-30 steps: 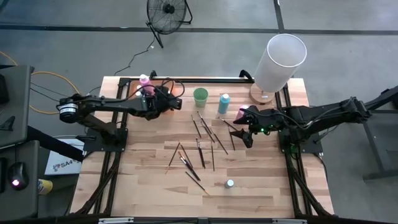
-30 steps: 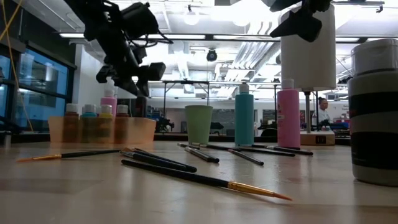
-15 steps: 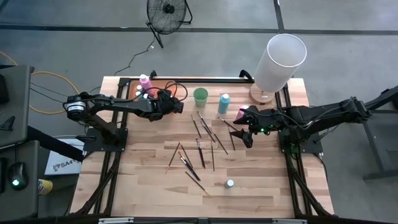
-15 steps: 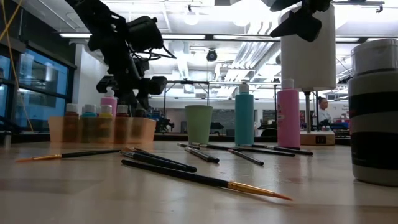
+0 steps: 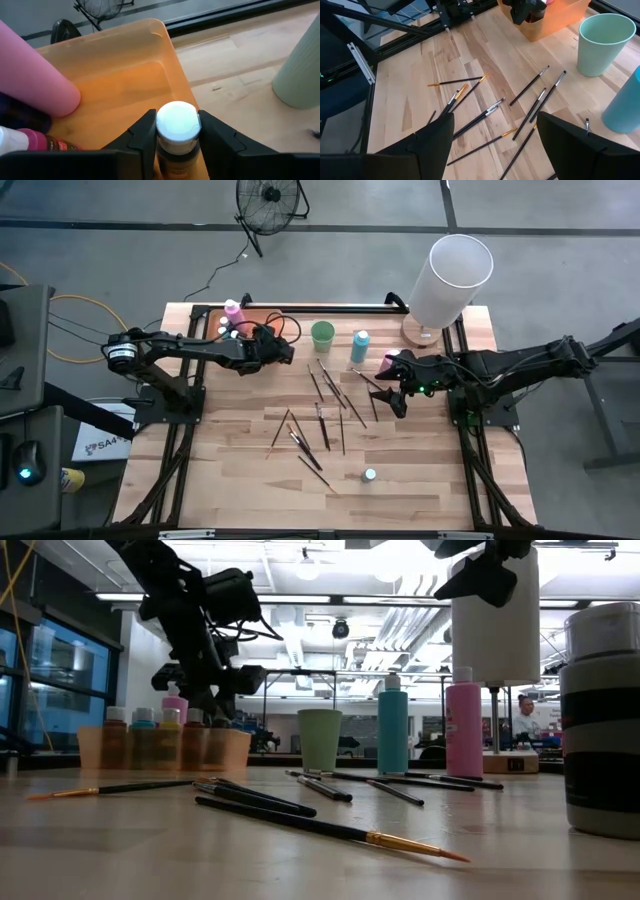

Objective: Pick & Place Paint Supplies
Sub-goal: Put the brown paint bottle into the orange bin, then put the gray paint bottle into the orange bin

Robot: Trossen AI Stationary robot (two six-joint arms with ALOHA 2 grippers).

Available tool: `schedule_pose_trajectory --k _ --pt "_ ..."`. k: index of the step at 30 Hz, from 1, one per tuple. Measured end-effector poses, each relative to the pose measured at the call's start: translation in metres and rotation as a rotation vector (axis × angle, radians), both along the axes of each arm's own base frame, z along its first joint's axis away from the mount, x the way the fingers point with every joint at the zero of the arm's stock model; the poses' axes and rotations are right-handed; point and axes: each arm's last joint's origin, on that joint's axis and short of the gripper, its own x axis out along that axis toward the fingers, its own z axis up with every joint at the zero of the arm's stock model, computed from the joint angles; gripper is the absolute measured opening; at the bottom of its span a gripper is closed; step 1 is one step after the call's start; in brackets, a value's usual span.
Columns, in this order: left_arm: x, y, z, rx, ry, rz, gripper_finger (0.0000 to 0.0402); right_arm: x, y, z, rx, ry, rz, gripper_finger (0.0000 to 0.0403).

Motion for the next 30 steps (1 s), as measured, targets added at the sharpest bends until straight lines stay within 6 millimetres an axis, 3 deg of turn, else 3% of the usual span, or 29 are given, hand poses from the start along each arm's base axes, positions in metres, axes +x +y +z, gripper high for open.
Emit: schedule_pose_trajectory --k 6,15,22,30 --pt "0.0 0.0 0.0 -0.008 -0.001 -0.005 0.0188 0.0 0.0 0.0 -0.002 0.0 0.002 0.0278" --pt "0.002 0.0 0.006 -0.004 -0.009 -0.022 0.02 0.0 0.0 0.0 0.0 0.002 0.007 0.0278" --pt "0.013 0.003 0.038 0.045 -0.007 -0.101 0.0201 -0.01 0.005 -0.005 0.07 0.092 0.094 0.0278" --pt "0.026 0.002 0.079 0.077 -0.014 -0.198 0.0202 -0.037 0.026 -0.016 0.046 0.282 0.079 0.0278"
